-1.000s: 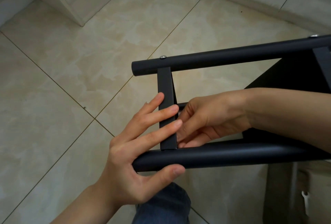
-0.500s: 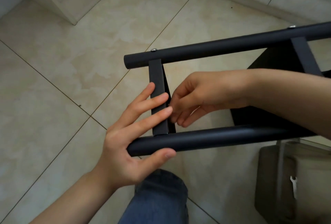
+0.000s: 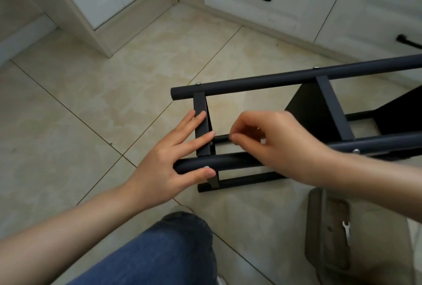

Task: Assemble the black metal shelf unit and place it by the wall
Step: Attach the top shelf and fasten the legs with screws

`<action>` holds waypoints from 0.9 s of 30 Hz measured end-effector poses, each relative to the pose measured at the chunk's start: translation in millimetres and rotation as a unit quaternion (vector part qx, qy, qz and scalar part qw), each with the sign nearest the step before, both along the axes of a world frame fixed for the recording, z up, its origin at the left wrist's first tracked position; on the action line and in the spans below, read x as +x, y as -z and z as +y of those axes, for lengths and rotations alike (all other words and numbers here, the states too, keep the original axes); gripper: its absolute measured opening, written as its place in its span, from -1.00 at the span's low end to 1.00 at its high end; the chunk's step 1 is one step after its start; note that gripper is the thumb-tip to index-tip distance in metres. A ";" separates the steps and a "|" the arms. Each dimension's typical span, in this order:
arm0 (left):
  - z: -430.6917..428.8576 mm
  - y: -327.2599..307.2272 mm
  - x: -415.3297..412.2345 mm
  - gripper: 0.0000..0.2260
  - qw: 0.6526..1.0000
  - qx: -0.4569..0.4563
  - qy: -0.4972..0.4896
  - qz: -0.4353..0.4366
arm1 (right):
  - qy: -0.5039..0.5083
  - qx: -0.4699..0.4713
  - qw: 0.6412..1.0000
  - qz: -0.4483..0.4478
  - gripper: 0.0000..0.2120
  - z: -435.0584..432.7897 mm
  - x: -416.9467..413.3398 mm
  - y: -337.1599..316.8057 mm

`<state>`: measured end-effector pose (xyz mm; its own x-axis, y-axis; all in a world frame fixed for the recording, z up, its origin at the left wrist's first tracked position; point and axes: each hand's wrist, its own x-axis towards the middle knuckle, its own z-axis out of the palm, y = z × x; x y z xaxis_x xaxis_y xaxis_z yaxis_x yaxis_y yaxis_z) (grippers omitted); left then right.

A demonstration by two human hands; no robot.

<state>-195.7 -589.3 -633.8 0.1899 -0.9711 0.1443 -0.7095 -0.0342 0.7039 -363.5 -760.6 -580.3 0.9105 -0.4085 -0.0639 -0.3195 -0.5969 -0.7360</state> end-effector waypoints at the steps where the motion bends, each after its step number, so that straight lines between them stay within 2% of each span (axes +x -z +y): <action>1: -0.4 -1.7 0.7 -0.43 1.000 0.009 0.004 0.002 | -0.015 -0.016 1.000 -0.019 -0.91 7.7 -6.2 0.4; 5: -0.3 -4.3 2.1 -0.42 1.000 0.022 0.006 0.018 | -0.066 -0.061 0.993 -0.081 -0.86 31.3 -23.2 8.6; 8: 0.4 -4.1 4.1 -0.43 1.000 0.016 0.015 0.000 | -0.137 -0.092 0.983 -0.083 -0.83 53.6 -34.0 28.5; 12: 1.3 -1.7 2.1 -0.44 1.000 0.001 0.010 -0.022 | -0.197 -0.082 0.975 0.062 -0.67 85.3 -46.1 99.0; 16: 0.8 2.1 0.5 -0.45 1.000 -0.016 0.005 -0.019 | -0.228 -0.066 0.955 0.178 -0.78 105.2 -43.8 177.0; 22: -0.7 5.5 -1.4 -0.40 0.999 -0.029 -0.005 0.016 | -0.324 -0.047 0.919 0.221 -0.77 124.1 -41.7 251.5; 25: -0.9 7.6 -2.7 -0.38 0.998 -0.033 -0.013 0.049 | -0.346 -0.058 0.917 0.192 -0.76 128.4 -35.7 261.6; 27: -0.7 9.5 -3.4 -0.40 0.997 -0.045 -0.014 0.061 | -0.369 -0.108 0.908 0.168 -0.73 131.1 -31.6 265.6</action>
